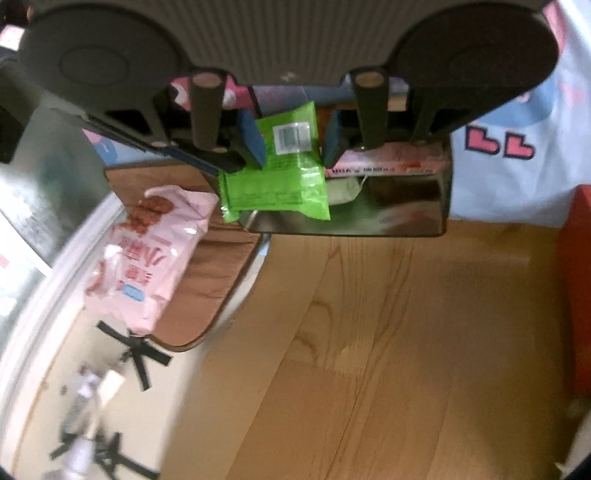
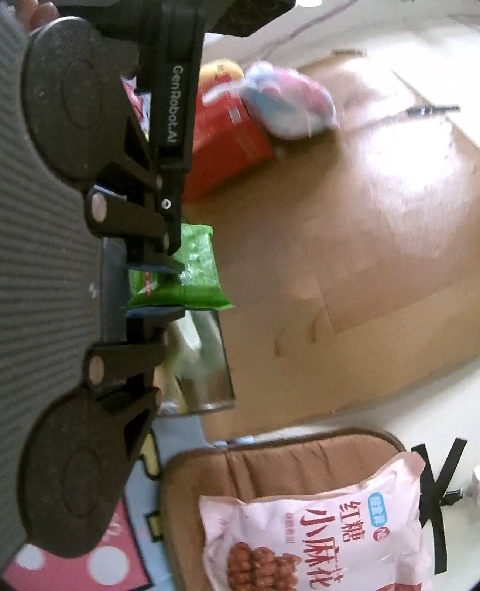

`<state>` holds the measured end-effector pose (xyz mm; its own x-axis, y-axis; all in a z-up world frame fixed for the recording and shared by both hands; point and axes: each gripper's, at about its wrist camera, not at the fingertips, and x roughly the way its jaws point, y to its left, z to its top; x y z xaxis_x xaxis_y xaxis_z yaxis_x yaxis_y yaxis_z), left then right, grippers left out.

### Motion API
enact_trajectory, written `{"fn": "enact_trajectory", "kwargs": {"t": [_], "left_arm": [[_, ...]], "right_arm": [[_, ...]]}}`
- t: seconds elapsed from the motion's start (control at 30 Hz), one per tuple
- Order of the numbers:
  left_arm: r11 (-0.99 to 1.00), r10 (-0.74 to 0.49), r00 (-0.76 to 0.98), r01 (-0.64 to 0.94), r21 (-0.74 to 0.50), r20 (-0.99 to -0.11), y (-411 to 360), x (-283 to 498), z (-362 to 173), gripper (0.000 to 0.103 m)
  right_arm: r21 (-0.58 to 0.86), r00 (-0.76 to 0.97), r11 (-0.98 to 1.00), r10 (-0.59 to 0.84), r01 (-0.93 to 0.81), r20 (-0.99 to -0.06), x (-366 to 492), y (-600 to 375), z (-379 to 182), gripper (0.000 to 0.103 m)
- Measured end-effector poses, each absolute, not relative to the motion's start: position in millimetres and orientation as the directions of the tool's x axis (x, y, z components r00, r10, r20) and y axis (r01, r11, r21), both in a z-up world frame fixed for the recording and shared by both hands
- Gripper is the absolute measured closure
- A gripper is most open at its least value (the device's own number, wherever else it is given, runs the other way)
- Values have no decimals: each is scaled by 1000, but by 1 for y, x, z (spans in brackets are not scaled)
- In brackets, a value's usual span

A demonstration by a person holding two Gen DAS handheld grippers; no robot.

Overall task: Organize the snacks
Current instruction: 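Grasp the bright green packet with the left gripper and lift it toward the box, then lower the bright green packet into the black box and open the left gripper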

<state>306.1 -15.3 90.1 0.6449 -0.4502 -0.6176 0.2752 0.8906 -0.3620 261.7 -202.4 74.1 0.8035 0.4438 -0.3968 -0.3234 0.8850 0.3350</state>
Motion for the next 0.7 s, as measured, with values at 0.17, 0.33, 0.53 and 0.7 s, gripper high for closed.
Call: {"fn": "enact_trajectory", "kwargs": {"t": [0.17,0.33,0.53,0.7], "left_arm": [[915,-401,638,237,-327,-658,-21,322,71,67],[903,-426,641,254,-347,-638,-7,298,74,67],[870,-487,660,304,-389,-572,23,224,87,58],[849,-526,619,341,-404,-584,21,173,80,58]], "right_arm": [[238,828,931,356,-276,-433,277,-199,65,76],[274,852,923,361,-270,-378,253,-217,74,63],[387,743,849,512,-360,-432,190,-252,53,63],[493,646,808,569,-322,-510,145,-273,19,62]]}}
